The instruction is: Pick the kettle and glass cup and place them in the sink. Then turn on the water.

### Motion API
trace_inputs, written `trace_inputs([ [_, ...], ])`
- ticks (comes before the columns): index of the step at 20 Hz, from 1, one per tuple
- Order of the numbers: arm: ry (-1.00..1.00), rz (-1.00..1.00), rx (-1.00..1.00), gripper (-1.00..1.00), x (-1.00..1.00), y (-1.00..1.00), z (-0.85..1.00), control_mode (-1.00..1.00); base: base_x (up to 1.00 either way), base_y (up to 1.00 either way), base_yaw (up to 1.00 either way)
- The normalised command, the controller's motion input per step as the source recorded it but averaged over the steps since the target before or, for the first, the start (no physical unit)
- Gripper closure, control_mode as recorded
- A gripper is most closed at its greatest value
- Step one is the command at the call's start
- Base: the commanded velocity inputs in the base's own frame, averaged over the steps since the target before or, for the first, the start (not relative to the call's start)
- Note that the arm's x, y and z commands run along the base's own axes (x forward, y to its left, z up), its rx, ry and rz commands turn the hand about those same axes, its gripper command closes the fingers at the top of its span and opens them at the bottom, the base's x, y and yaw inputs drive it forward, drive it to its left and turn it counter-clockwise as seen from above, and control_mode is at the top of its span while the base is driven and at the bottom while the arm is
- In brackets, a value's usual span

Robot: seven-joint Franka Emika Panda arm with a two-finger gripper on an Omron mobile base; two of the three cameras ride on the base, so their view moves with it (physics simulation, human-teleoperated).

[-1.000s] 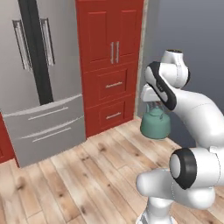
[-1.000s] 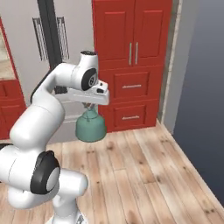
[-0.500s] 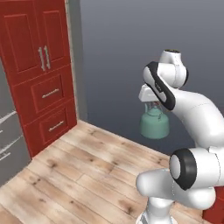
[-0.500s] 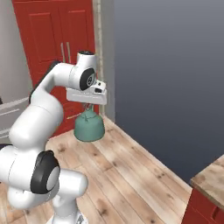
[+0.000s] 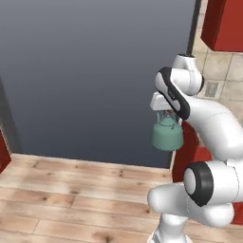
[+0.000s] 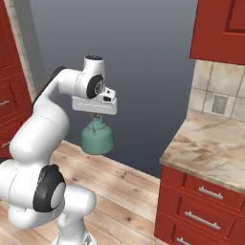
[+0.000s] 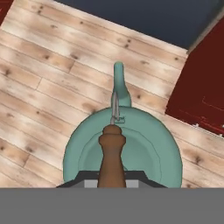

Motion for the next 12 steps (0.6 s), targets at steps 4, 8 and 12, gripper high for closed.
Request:
trace_inputs([
  [4, 0.0, 0.0, 0.0, 1.0, 0.0, 0.0, 0.0, 1.0, 0.0, -0.06, -0.66],
  [8, 0.0, 0.0, 0.0, 1.0, 0.0, 0.0, 0.0, 1.0, 0.0, -0.07, -0.6],
  [12, 0.0, 0.0, 0.0, 1.0, 0.0, 0.0, 0.0, 1.0, 0.01, -0.11, -0.44],
])
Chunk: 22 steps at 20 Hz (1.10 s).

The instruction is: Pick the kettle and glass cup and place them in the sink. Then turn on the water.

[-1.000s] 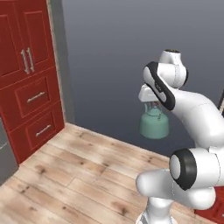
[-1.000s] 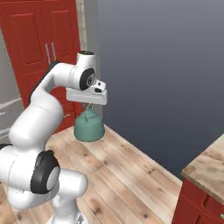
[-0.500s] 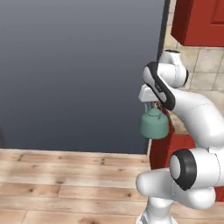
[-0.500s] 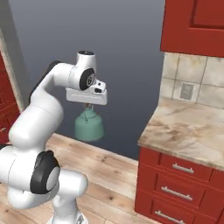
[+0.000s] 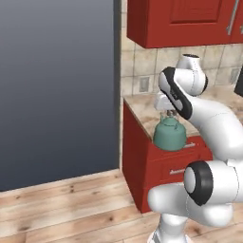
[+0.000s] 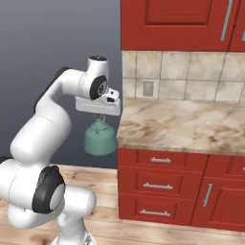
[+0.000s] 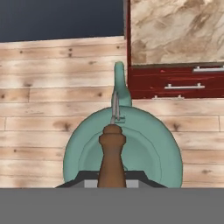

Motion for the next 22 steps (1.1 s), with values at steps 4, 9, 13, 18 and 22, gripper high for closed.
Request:
trace_inputs([
  [4, 0.0, 0.0, 0.0, 1.0, 0.0, 0.0, 0.0, 1.0, 0.01, -0.17, -0.4],
  [9, 0.0, 0.0, 0.0, 1.0, 0.0, 0.0, 0.0, 1.0, 0.0, -0.24, -0.4],
  [13, 0.0, 0.0, 0.0, 1.0, 0.0, 0.0, 0.0, 1.0, 0.0, -0.4, -0.34],
  [18, 0.0, 0.0, 0.0, 1.0, 0.0, 0.0, 0.0, 1.0, 0.0, -0.46, -0.39],
  [22, 0.0, 0.0, 0.0, 1.0, 0.0, 0.0, 0.0, 1.0, 0.0, -0.39, -0.47],
])
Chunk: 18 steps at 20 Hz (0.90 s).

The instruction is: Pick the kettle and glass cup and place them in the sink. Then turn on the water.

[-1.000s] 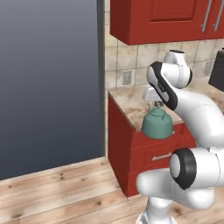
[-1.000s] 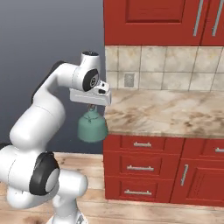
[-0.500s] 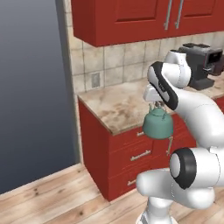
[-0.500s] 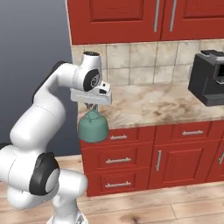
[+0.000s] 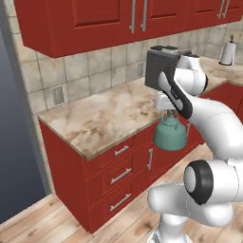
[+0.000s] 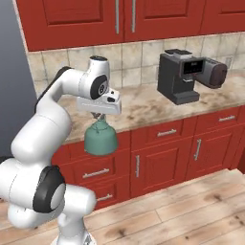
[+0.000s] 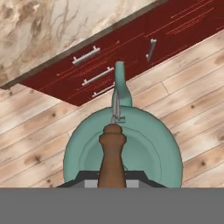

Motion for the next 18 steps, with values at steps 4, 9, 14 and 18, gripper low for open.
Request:
trace_inputs([
  [4, 0.0, 0.0, 0.0, 1.0, 0.0, 0.0, 0.0, 1.0, 0.02, -0.2, -0.52],
  [9, 0.0, 0.0, 0.0, 1.0, 0.0, 0.0, 0.0, 1.0, 0.12, -0.06, -0.54],
  [14, 0.0, 0.0, 0.0, 1.0, 0.0, 0.0, 0.0, 1.0, 0.26, 0.0, -0.45],
  [18, 0.0, 0.0, 0.0, 1.0, 0.0, 0.0, 0.0, 1.0, 0.46, 0.0, -0.31],
])
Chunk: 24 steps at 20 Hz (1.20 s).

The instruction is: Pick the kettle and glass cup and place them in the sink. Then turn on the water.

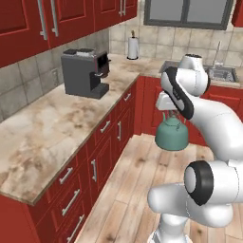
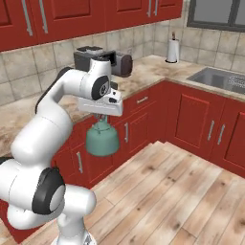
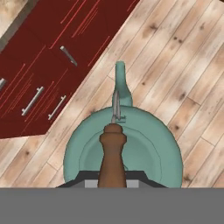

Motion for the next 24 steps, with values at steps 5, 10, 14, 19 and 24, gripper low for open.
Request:
trace_inputs([
  [5, 0.0, 0.0, 0.0, 1.0, 0.0, 0.0, 0.0, 1.0, 0.68, 0.0, -0.22],
  [10, 0.0, 0.0, 0.0, 1.0, 0.0, 0.0, 0.0, 1.0, 0.68, -0.01, -0.24],
  [14, 0.0, 0.0, 0.0, 1.0, 0.0, 0.0, 0.0, 1.0, 0.44, -0.11, -0.33],
  [19, 0.0, 0.0, 0.0, 1.0, 0.0, 0.0, 0.0, 1.0, 0.4, -0.12, -0.39],
  [24, 0.0, 0.0, 0.0, 1.0, 0.0, 0.0, 0.0, 1.0, 0.3, -0.16, -0.39],
])
